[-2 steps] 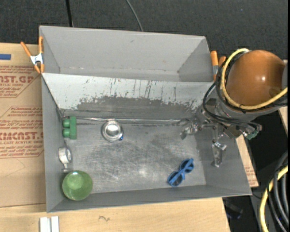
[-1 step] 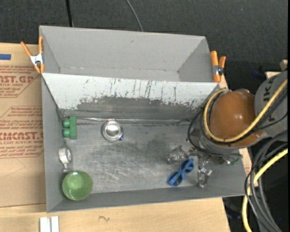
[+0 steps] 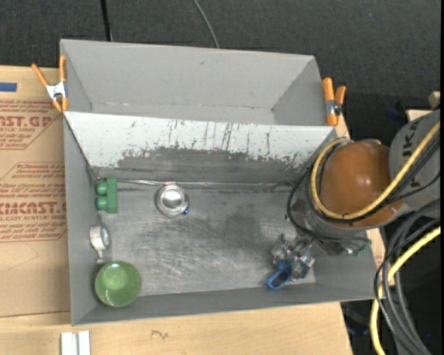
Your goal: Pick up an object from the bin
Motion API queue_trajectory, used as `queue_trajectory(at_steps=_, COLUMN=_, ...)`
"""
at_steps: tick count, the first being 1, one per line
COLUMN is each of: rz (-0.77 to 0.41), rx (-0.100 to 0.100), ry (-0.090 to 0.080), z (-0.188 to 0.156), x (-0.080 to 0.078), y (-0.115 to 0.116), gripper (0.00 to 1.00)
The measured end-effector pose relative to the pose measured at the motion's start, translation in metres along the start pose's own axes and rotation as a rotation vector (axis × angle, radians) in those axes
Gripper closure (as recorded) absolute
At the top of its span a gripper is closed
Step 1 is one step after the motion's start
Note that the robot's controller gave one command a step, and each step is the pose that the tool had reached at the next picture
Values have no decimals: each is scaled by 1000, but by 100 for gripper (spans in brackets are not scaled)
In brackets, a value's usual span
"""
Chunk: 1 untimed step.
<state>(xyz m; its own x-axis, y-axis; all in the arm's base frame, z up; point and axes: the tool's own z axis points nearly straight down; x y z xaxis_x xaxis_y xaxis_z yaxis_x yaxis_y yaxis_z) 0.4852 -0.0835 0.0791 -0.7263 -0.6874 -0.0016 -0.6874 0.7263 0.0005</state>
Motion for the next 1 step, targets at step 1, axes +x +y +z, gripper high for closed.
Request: queue_trajectory(at_steps=1, rz=-128, rx=10, ry=-4, z=-199, x=16, y=-54, gripper=100)
